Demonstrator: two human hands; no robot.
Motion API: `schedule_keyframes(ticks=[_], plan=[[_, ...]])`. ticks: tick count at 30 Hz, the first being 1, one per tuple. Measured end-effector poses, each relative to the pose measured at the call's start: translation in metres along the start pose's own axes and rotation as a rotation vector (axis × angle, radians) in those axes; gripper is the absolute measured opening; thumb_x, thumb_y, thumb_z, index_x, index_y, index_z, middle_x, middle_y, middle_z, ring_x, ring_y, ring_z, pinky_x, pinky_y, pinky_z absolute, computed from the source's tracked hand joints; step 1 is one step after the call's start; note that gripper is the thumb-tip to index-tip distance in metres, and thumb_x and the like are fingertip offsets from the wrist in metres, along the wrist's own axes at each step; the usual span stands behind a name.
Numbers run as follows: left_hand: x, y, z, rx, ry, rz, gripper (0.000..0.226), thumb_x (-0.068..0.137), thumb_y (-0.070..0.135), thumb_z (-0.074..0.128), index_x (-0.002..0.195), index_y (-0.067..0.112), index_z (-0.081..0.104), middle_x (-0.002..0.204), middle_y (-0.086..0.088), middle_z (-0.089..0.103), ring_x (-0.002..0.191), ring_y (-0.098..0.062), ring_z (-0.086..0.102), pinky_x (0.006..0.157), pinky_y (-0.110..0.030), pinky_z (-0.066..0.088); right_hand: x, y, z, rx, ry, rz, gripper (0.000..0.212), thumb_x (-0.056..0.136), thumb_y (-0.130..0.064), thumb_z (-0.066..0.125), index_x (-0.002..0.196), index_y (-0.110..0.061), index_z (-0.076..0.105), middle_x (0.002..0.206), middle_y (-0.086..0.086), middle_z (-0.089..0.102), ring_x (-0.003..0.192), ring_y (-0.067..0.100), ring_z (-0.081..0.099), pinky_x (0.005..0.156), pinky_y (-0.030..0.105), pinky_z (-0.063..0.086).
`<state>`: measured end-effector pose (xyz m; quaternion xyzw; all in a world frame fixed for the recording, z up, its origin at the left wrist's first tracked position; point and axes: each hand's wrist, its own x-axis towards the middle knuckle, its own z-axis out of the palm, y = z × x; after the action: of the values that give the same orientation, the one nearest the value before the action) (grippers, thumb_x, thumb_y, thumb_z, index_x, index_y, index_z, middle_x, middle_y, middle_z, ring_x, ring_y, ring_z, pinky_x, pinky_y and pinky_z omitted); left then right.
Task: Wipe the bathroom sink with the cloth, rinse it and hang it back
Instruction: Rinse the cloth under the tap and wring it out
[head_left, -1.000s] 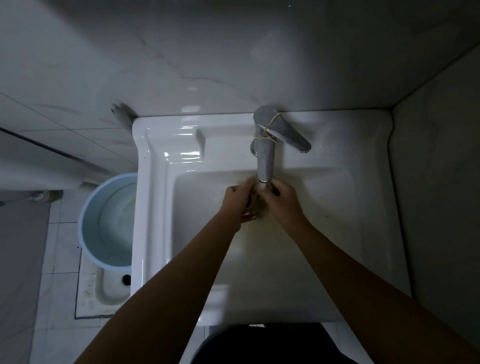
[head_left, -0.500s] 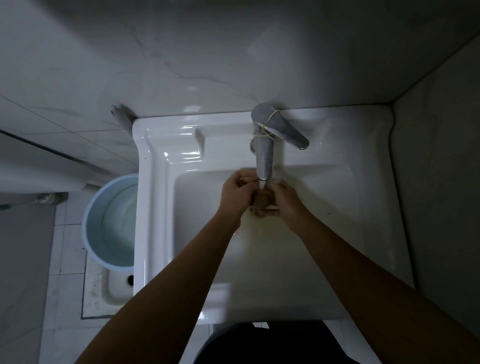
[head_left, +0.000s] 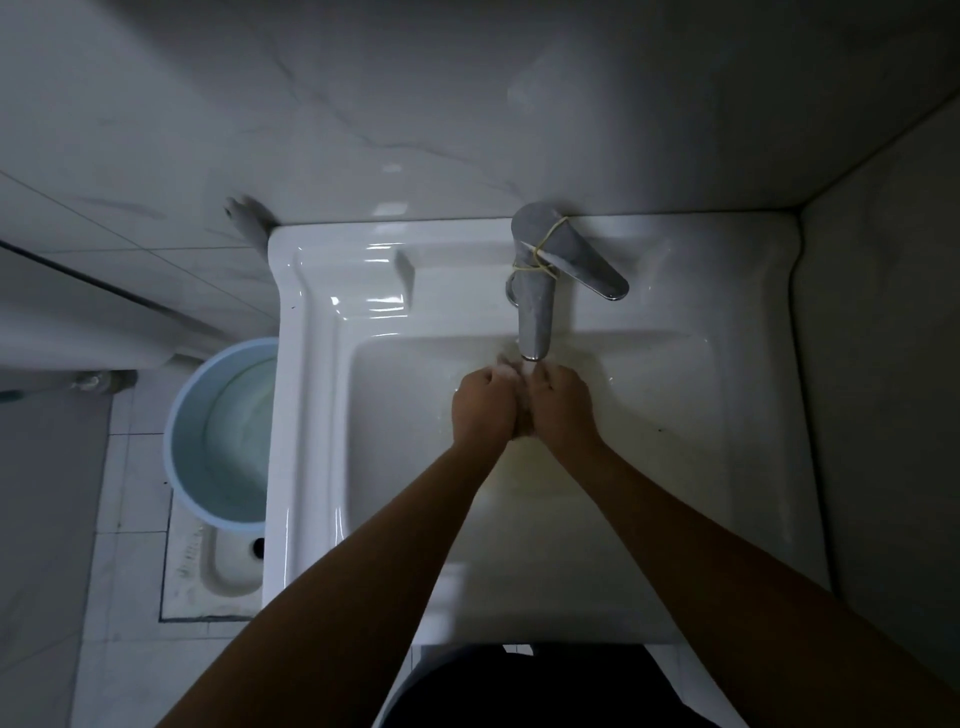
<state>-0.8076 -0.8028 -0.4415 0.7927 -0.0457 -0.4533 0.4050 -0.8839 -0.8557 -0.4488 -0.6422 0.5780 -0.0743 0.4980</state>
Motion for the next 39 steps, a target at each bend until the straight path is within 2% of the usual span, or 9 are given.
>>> schedule_keyframes(ticks=[7, 10, 12, 16, 19, 25, 28, 31, 39], plan=[[0.003, 0.006, -0.003, 0.121, 0.025, 0.026, 0.036, 0.104, 0.029, 0.046, 0.101, 0.002, 0.070, 0.084, -0.007, 0.067, 0.078, -0.023, 0.065, 0.073, -0.036, 0.057, 0.004, -0.006, 0.006, 0.005, -0.003, 0.033, 0.042, 0.101, -0.033, 0.047, 0.086, 0.001, 0.066, 0.082, 0.017, 0.070, 0.077, 0.032, 0.068, 0.071, 0.043, 0.056], [-0.001, 0.010, -0.003, 0.063, 0.074, 0.063, 0.045, 0.101, 0.043, 0.048, 0.080, 0.009, 0.069, 0.070, -0.006, 0.069, 0.065, -0.021, 0.068, 0.061, -0.035, 0.061, 0.006, -0.007, 0.003, -0.003, 0.027, 0.004, 0.032, 0.101, -0.025, 0.047, 0.081, -0.005, 0.063, 0.081, 0.015, 0.069, 0.075, 0.031, 0.065, 0.070, 0.043, 0.053], [0.001, 0.012, -0.006, -0.009, 0.057, -0.067, 0.055, 0.093, 0.064, 0.047, 0.091, 0.013, 0.068, 0.082, -0.007, 0.073, 0.074, -0.023, 0.071, 0.068, -0.047, 0.063, 0.005, -0.004, 0.000, 0.024, 0.044, -0.062, 0.028, 0.100, -0.020, 0.048, 0.076, -0.008, 0.058, 0.069, 0.007, 0.061, 0.063, 0.021, 0.057, 0.061, 0.035, 0.046], [0.003, 0.019, -0.022, -0.170, -0.139, -0.341, 0.055, 0.095, 0.064, 0.049, 0.109, 0.013, 0.066, 0.098, -0.010, 0.074, 0.082, -0.022, 0.071, 0.057, -0.031, 0.055, 0.003, 0.005, -0.012, 0.121, -0.031, -0.199, 0.022, 0.094, -0.030, 0.055, 0.091, -0.010, 0.064, 0.082, 0.006, 0.065, 0.073, 0.015, 0.062, 0.063, 0.024, 0.047], [0.007, 0.011, -0.027, -0.246, -0.178, -0.197, 0.044, 0.101, 0.050, 0.050, 0.117, 0.013, 0.066, 0.103, -0.013, 0.074, 0.081, -0.021, 0.073, 0.053, -0.027, 0.056, 0.001, 0.007, -0.014, 0.163, -0.042, -0.167, 0.013, 0.090, -0.033, 0.061, 0.084, -0.022, 0.059, 0.083, -0.001, 0.060, 0.071, 0.008, 0.056, 0.062, 0.015, 0.042], [-0.002, 0.001, -0.015, -0.114, -0.071, 0.021, 0.018, 0.101, 0.021, 0.045, 0.103, 0.007, 0.057, 0.092, -0.013, 0.059, 0.077, -0.023, 0.058, 0.055, -0.029, 0.051, 0.004, 0.004, -0.003, -0.002, -0.036, 0.078, 0.033, 0.099, -0.041, 0.045, 0.093, -0.013, 0.061, 0.081, -0.001, 0.060, 0.082, 0.026, 0.063, 0.071, 0.038, 0.053], [-0.007, -0.002, -0.003, -0.090, -0.039, 0.040, 0.022, 0.098, 0.032, 0.046, 0.089, 0.015, 0.057, 0.084, -0.006, 0.061, 0.076, -0.026, 0.061, 0.067, -0.045, 0.061, 0.001, 0.002, 0.005, -0.030, 0.003, 0.058, 0.036, 0.098, -0.042, 0.044, 0.086, -0.012, 0.060, 0.080, 0.001, 0.063, 0.078, 0.023, 0.064, 0.065, 0.031, 0.052], [-0.008, -0.008, 0.002, -0.033, 0.031, 0.101, 0.041, 0.090, 0.057, 0.046, 0.081, 0.020, 0.063, 0.079, -0.007, 0.070, 0.079, -0.030, 0.071, 0.071, -0.056, 0.062, -0.004, 0.000, 0.009, 0.013, 0.013, 0.056, 0.039, 0.099, -0.041, 0.043, 0.088, -0.011, 0.066, 0.080, 0.007, 0.071, 0.072, 0.024, 0.070, 0.067, 0.045, 0.062], [-0.010, -0.002, 0.000, -0.042, 0.118, 0.234, 0.025, 0.101, 0.029, 0.055, 0.080, 0.016, 0.055, 0.068, -0.003, 0.057, 0.060, -0.017, 0.056, 0.060, -0.041, 0.057, -0.006, -0.002, 0.005, 0.072, 0.054, -0.056, 0.033, 0.099, -0.034, 0.050, 0.068, -0.020, 0.053, 0.069, 0.005, 0.064, 0.065, 0.020, 0.065, 0.061, 0.038, 0.058]])
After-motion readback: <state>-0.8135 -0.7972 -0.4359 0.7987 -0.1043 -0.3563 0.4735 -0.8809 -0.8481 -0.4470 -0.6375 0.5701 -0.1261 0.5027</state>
